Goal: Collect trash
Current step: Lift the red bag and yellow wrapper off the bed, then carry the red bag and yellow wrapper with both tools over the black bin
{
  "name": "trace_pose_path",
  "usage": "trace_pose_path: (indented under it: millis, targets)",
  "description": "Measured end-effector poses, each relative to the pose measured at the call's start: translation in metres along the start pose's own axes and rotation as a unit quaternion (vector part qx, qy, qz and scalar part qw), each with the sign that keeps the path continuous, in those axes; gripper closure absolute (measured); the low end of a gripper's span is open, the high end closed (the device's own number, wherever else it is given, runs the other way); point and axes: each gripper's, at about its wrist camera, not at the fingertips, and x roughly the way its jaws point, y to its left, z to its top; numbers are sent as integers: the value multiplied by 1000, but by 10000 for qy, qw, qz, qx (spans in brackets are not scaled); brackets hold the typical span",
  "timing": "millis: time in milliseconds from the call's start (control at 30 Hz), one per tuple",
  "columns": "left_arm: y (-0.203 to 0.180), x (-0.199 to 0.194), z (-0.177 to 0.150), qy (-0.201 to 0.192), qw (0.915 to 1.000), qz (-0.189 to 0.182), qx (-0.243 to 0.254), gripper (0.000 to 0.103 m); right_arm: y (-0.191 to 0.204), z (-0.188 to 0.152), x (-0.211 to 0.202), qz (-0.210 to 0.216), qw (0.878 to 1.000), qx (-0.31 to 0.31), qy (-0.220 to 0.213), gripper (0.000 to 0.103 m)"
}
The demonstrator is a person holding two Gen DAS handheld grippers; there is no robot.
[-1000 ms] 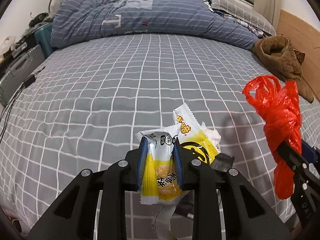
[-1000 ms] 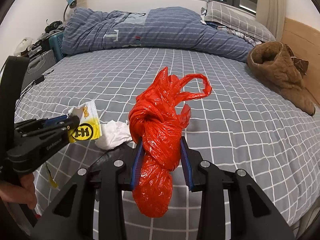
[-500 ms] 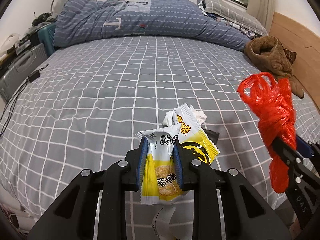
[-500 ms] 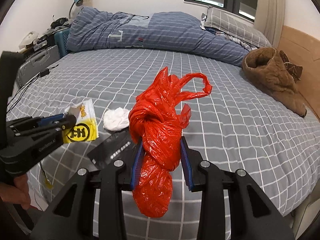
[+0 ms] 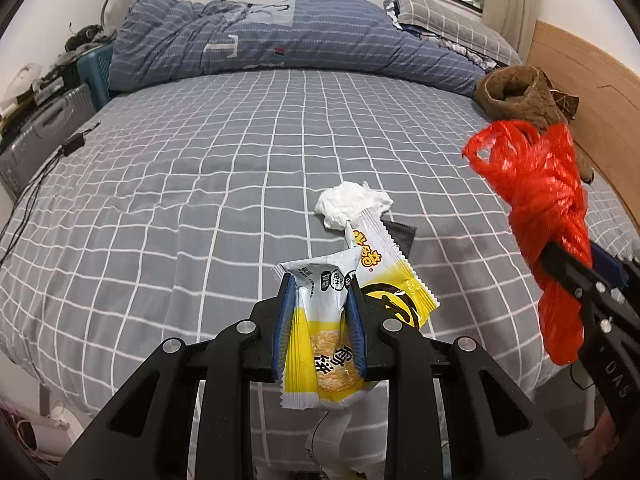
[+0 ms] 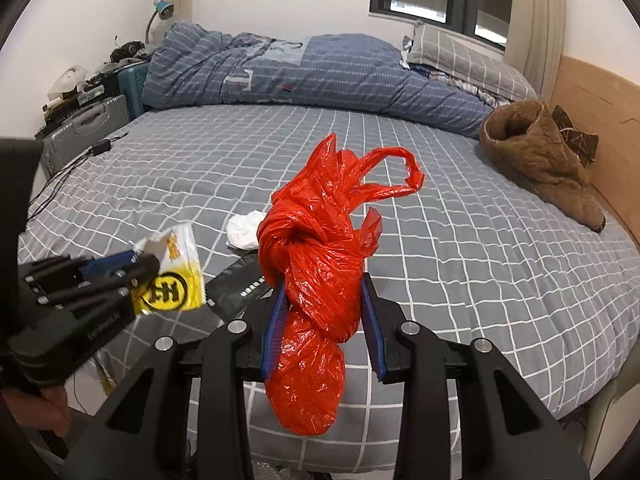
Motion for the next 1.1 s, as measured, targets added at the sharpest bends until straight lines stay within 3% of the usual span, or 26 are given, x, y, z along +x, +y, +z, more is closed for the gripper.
trace_pose_path:
  millis: [533,1100]
  targets:
    - [-1,-47,-37,-72,9999,-110,18,79,7,-27,-42,55,10000,40,14,70]
    - [-7,-88,-83,-21,9999,-163,38,79,4,-80,-85,98,9996,181,211,70]
